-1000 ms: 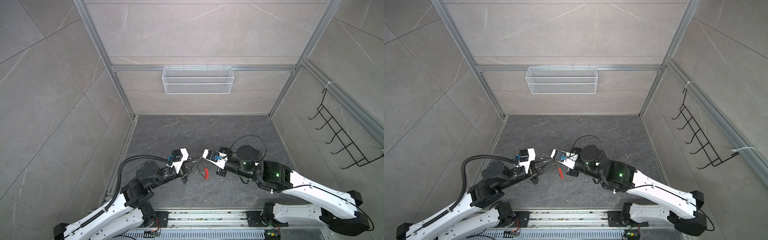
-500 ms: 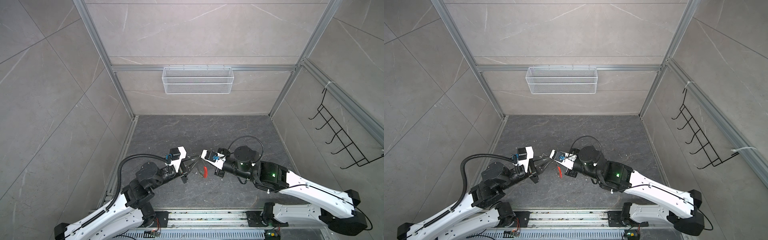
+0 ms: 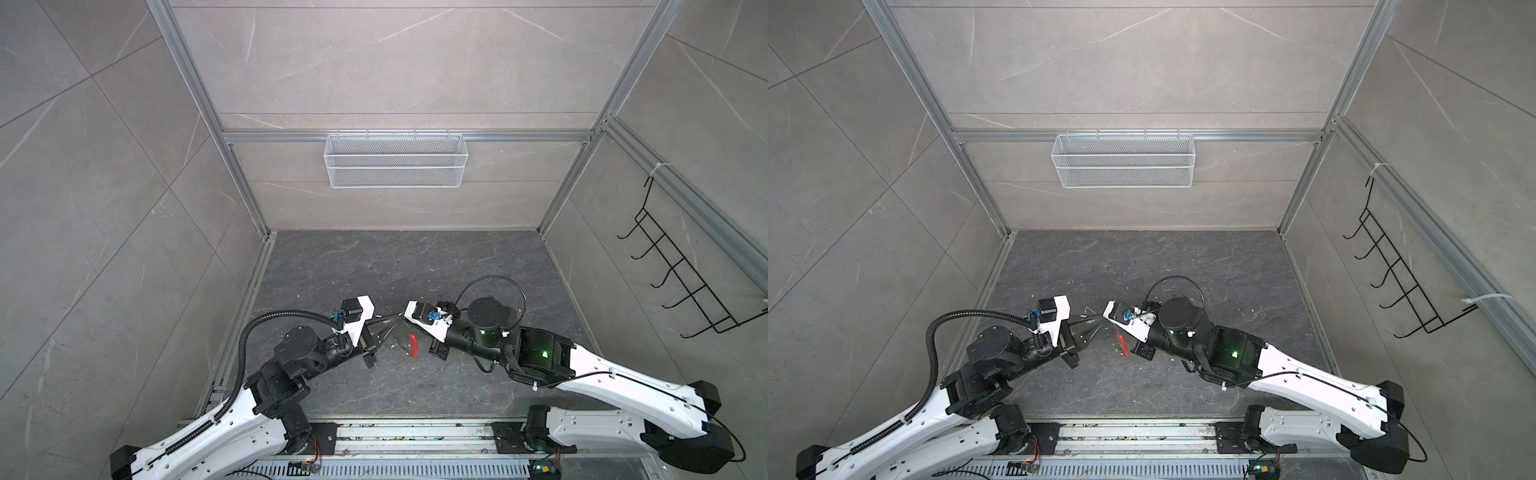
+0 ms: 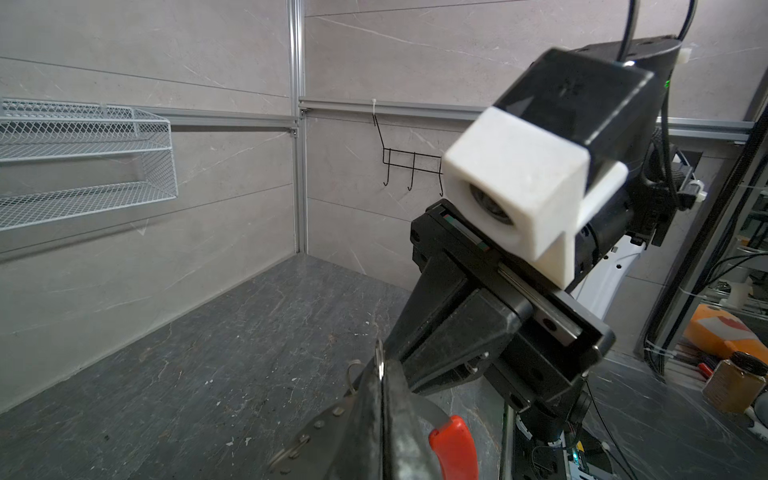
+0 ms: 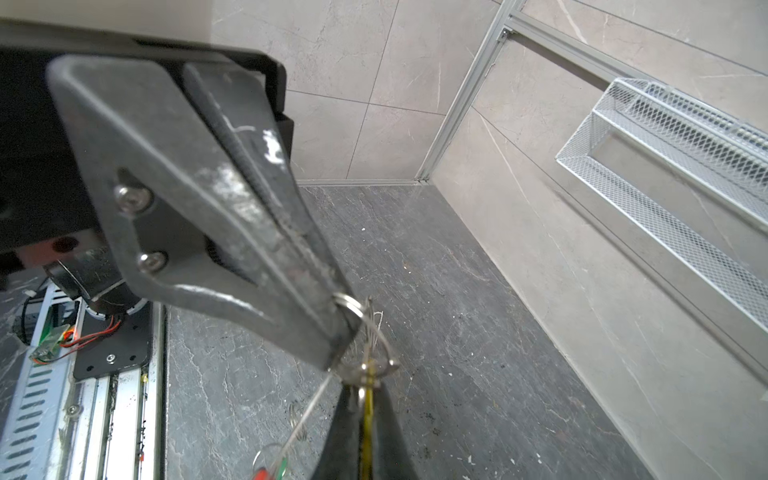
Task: Remove the keys from the keyring
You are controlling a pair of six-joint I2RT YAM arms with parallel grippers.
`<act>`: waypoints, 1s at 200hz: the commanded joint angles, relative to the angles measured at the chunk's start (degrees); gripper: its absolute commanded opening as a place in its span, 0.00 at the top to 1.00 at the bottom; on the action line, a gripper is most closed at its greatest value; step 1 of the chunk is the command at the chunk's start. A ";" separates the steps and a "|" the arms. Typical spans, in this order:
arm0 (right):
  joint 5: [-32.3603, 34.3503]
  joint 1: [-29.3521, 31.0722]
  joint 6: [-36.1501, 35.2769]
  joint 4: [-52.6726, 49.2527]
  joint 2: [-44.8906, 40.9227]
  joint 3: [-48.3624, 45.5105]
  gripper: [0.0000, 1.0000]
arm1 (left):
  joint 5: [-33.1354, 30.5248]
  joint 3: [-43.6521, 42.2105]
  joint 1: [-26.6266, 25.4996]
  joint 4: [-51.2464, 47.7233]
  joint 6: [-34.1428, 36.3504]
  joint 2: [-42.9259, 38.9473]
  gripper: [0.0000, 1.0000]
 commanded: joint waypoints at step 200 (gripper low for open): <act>-43.91 -18.12 22.57 12.35 -1.56 -5.03 0.60 | 2.06 -2.00 -0.40 5.38 0.22 -0.41 1.00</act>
